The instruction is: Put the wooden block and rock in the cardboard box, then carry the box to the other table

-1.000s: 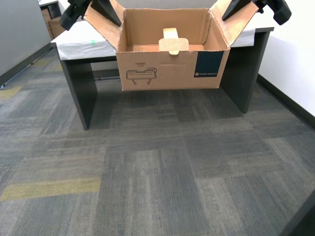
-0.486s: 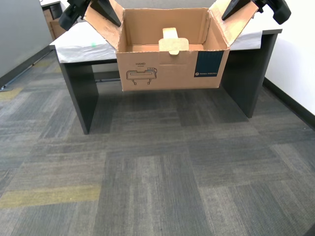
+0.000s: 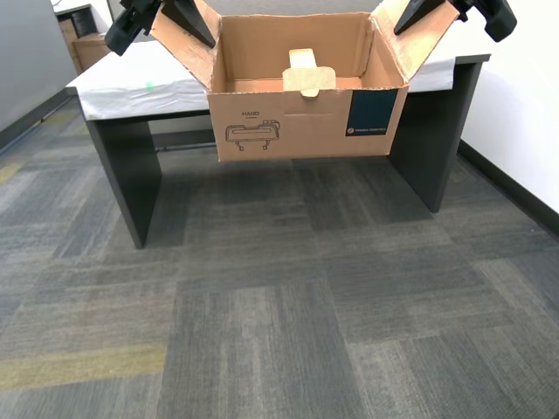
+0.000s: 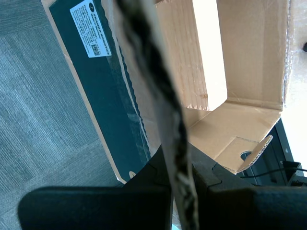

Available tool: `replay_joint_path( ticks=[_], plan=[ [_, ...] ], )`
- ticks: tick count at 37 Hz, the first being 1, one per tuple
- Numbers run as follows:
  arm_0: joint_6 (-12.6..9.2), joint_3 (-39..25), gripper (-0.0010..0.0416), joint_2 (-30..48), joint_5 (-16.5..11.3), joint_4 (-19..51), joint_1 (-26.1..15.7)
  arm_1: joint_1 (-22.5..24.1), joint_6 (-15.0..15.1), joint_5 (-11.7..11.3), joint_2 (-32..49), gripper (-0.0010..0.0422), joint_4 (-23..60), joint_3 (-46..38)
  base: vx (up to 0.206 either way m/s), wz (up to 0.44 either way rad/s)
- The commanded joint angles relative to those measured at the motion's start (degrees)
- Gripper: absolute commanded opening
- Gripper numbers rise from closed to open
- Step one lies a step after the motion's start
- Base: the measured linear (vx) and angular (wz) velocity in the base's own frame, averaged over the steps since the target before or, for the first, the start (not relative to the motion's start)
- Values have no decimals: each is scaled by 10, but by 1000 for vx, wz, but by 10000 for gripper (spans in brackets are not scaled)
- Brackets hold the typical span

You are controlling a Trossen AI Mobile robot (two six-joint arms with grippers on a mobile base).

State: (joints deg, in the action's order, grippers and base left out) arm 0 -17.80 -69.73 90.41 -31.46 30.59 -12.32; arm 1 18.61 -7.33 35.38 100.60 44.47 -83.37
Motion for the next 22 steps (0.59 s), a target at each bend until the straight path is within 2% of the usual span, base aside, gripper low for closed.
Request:
replay_joint_path(
  ticks=[1, 7, 12, 18, 22],
  plan=[
    [-1, 0, -1, 0, -10, -6, -1, 2, 5, 10, 0, -1, -2, -1, 101, -50],
    [-2, -1, -1, 0, -10, -6, -1, 2, 6, 10, 0, -1, -3, -1, 103, -41],
    [-2, -1, -1, -1, -10, -6, -1, 2, 19, 10, 0, -1, -6, -1, 105, -23],
    [-2, -1, -1, 0, 30, -6, -1, 2, 20, 10, 0, -1, -6, -1, 112, 44],
    [-2, -1, -1, 0, 30, -6, -1, 2, 20, 10, 0, -1, -6, -1, 118, 78]
  ],
)
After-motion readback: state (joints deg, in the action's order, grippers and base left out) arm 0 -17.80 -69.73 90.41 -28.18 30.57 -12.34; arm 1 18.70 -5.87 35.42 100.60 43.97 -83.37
